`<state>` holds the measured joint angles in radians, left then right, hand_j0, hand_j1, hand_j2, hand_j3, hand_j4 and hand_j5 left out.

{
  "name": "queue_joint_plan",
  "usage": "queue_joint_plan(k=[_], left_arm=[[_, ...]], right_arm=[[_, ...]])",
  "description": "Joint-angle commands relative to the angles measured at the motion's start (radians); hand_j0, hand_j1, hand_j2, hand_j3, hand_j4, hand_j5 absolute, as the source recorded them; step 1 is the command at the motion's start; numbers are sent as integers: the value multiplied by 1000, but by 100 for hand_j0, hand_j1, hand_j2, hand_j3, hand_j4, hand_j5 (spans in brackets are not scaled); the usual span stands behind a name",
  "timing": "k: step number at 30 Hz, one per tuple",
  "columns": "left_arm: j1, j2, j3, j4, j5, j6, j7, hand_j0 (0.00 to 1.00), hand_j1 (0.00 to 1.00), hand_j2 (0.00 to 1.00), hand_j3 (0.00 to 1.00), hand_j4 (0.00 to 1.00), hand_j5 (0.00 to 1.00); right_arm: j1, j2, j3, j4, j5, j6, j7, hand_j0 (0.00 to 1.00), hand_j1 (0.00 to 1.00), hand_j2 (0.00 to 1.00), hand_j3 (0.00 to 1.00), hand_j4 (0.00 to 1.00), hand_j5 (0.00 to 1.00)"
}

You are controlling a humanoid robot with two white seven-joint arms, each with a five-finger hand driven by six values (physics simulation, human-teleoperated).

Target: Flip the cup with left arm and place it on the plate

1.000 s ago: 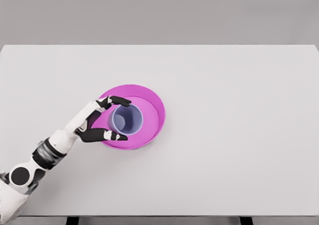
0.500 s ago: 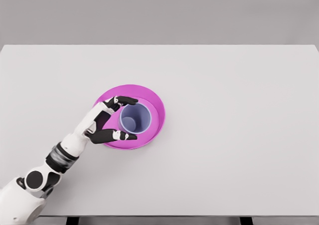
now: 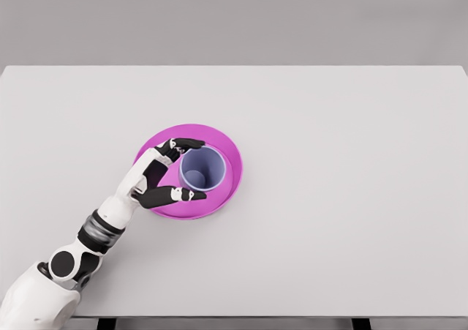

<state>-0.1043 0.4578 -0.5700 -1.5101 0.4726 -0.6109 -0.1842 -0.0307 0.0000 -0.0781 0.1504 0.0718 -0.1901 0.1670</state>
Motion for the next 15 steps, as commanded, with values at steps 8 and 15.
queue_joint_plan(k=[8, 15], left_arm=[[0, -1, -1, 1, 3, 0, 0, 83, 83, 83, 83, 83, 83], [0, 2, 2, 1, 1, 0, 0, 87, 87, 87, 87, 87, 87]], right_arm=[[0, 0, 0, 0, 0, 0, 0, 100, 100, 100, 100, 100, 100], [0, 0, 0, 0, 0, 0, 0, 100, 100, 100, 100, 100, 100]])
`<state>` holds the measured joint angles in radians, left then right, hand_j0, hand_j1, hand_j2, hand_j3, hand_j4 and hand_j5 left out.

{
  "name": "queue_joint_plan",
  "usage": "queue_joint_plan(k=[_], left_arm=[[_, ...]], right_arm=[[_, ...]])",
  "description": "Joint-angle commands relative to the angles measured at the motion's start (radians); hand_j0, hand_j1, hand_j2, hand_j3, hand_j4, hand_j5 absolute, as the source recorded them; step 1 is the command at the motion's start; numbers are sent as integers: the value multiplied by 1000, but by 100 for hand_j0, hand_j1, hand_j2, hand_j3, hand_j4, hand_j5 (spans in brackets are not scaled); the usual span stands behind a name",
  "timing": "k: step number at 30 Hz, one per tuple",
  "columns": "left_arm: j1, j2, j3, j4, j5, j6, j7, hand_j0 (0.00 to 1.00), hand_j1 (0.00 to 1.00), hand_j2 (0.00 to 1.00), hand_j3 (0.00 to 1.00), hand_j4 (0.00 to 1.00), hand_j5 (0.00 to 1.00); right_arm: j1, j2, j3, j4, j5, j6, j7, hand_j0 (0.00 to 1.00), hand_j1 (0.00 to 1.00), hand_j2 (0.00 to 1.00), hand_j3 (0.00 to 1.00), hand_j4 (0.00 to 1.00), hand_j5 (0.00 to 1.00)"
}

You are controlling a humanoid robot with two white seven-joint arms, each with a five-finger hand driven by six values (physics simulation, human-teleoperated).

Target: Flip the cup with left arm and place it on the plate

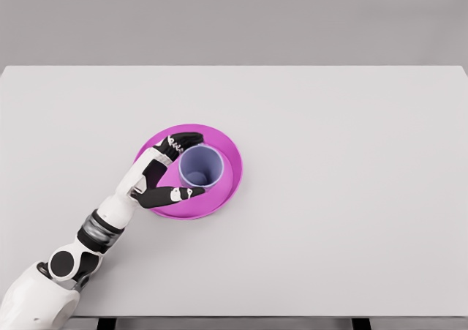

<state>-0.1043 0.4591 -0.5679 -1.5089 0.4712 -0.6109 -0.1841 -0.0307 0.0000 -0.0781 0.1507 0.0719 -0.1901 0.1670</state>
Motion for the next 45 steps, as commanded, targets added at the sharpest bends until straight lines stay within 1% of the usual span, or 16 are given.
queue_joint_plan(k=[1, 5, 6, 9, 13, 16, 22, 26, 27, 28, 32, 34, 40, 42, 45], left_arm=[[0, 1, 0, -2, 3, 0, 0, 89, 89, 89, 89, 89, 89], [0, 1, 0, -5, 0, 0, 0, 94, 94, 94, 94, 94, 94], [0, 1, 0, -7, 0, 0, 0, 97, 97, 97, 97, 97, 97], [0, 9, 2, -8, 0, 0, 0, 97, 97, 97, 97, 97, 97], [0, 10, 2, -13, -3, 0, -2, 100, 100, 100, 100, 100, 100], [-3, 15, 3, -23, -6, 0, -2, 100, 100, 100, 100, 100, 100], [-2, 18, 3, -76, -11, 0, -3, 100, 100, 100, 100, 100, 100], [2, 19, 6, -79, -11, 0, -5, 100, 100, 100, 100, 100, 100], [5, 19, 17, -79, -10, 0, -5, 100, 100, 100, 100, 100, 100], [6, 24, 28, -80, -10, 0, -5, 100, 100, 100, 100, 100, 100], [6, 46, 31, -91, -11, 0, -5, 100, 100, 100, 100, 100, 100], [25, 52, 59, -94, -10, 0, -5, 100, 100, 100, 100, 100, 100], [28, 52, 57, -109, -13, 0, -6, 100, 100, 100, 100, 100, 100], [29, 53, 57, -139, -14, 0, -5, 100, 100, 100, 100, 100, 100], [35, 59, 59, -143, -14, 0, -6, 100, 100, 100, 100, 100, 100]], right_arm=[[0, 0, 0, 0, 0, 0, 0, 100, 100, 100, 100, 100, 100], [0, 0, 0, 0, 0, 0, 0, 100, 100, 100, 100, 100, 100], [0, 0, 0, 0, 0, 0, 0, 100, 100, 100, 100, 100, 100], [0, 0, 0, 0, 0, 0, 0, 100, 100, 100, 100, 100, 100], [0, 0, 0, 0, 0, 0, 0, 100, 100, 100, 100, 100, 100], [0, 0, 0, 0, 0, 0, 0, 100, 100, 100, 100, 100, 100], [0, 0, 0, 0, 0, 0, 0, 100, 100, 100, 100, 100, 100], [0, 0, 0, 0, 0, 0, 0, 100, 100, 100, 100, 100, 100], [0, 0, 0, 0, 0, 0, 0, 100, 100, 100, 100, 100, 100], [0, 0, 0, 0, 0, 0, 0, 100, 100, 100, 100, 100, 100], [0, 0, 0, 0, 0, 0, 0, 100, 100, 100, 100, 100, 100], [0, 0, 0, 0, 0, 0, 0, 100, 100, 100, 100, 100, 100], [0, 0, 0, 0, 0, 0, 0, 100, 100, 100, 100, 100, 100], [0, 0, 0, 1, 0, 0, 0, 100, 100, 100, 100, 100, 100], [0, 0, 0, 0, 0, 0, 0, 100, 100, 100, 100, 100, 100]])
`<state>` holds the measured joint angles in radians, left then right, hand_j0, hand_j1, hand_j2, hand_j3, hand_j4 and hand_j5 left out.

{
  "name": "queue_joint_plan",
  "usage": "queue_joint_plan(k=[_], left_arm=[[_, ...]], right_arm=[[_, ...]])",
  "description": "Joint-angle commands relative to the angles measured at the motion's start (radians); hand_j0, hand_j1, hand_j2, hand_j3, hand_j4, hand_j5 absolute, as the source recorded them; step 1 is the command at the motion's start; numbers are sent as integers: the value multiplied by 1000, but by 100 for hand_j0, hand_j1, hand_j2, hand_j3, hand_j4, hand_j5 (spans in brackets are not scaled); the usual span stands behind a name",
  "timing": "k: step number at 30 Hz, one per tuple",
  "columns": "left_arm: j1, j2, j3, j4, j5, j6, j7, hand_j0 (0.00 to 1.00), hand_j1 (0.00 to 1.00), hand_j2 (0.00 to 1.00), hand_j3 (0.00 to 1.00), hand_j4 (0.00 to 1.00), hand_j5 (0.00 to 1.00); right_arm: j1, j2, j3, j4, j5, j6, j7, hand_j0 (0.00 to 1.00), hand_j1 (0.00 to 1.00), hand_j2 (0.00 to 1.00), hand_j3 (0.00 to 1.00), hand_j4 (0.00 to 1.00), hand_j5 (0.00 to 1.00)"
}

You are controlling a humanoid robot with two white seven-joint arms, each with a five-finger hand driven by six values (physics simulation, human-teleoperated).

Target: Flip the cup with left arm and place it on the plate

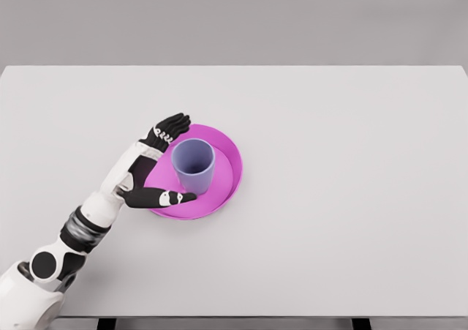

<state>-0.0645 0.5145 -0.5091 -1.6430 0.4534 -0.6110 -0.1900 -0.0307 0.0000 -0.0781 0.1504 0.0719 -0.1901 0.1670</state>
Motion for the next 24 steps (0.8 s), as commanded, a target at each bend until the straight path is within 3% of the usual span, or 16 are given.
queue_joint_plan(k=[1, 5, 12, 16, 19, 24], left_arm=[[2, 6, 11, -9, 4, 0, 0, 100, 100, 100, 100, 100, 100], [31, 59, 52, -9, 4, 0, 0, 100, 100, 100, 100, 100, 100], [77, 182, 195, -9, -7, 0, -8, 100, 100, 100, 100, 100, 100], [81, 239, 296, -9, -142, 0, -16, 100, 100, 100, 100, 100, 100], [84, 306, 325, -8, -170, 0, -40, 100, 100, 100, 100, 100, 100], [78, 311, 371, -9, -271, 0, -54, 100, 100, 100, 100, 100, 100]], right_arm=[[0, 0, 0, 0, 0, 0, 0, 100, 100, 100, 100, 100, 100], [0, 0, 0, 0, 0, 0, 0, 100, 100, 100, 100, 100, 100], [0, 0, 0, 0, 0, 0, 0, 100, 100, 100, 100, 100, 100], [0, 0, 0, 0, 0, 0, 0, 100, 100, 100, 100, 100, 100], [0, 0, 0, 0, 0, 0, 0, 100, 100, 100, 100, 100, 100], [0, 0, 0, 0, 0, 0, 0, 100, 100, 100, 100, 100, 100]])
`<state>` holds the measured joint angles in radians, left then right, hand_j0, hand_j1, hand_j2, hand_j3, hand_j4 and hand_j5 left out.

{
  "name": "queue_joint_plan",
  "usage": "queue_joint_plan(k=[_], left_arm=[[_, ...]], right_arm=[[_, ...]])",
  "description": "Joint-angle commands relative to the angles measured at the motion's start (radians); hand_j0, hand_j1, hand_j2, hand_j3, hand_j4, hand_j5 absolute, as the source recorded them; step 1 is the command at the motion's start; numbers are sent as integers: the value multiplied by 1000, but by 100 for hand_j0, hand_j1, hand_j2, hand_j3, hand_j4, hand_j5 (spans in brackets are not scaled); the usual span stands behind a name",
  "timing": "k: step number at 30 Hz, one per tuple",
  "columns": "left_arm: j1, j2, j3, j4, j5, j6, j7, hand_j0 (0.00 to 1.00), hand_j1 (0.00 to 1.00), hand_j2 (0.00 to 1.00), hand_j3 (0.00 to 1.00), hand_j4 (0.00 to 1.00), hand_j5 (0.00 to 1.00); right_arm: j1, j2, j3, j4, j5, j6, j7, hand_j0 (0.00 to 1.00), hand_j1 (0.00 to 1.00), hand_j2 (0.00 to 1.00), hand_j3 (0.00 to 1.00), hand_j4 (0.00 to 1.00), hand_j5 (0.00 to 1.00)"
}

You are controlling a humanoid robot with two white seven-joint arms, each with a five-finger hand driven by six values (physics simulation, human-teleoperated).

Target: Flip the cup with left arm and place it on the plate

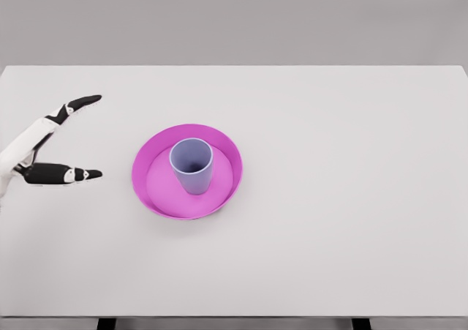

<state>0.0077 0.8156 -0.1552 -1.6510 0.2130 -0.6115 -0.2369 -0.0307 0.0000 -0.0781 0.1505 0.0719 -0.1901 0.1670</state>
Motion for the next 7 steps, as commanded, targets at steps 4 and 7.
queue_joint_plan(k=[4, 7], left_arm=[[-3, -13, 19, -1, -29, 1, -110, 100, 100, 100, 100, 100, 100], [-3, -42, 49, -1, -30, 1, -157, 100, 100, 100, 100, 100, 100]], right_arm=[[0, 0, 0, 0, 0, 0, 0, 100, 100, 100, 100, 100, 100], [0, 0, 0, 0, 0, 0, 0, 100, 100, 100, 100, 100, 100]])
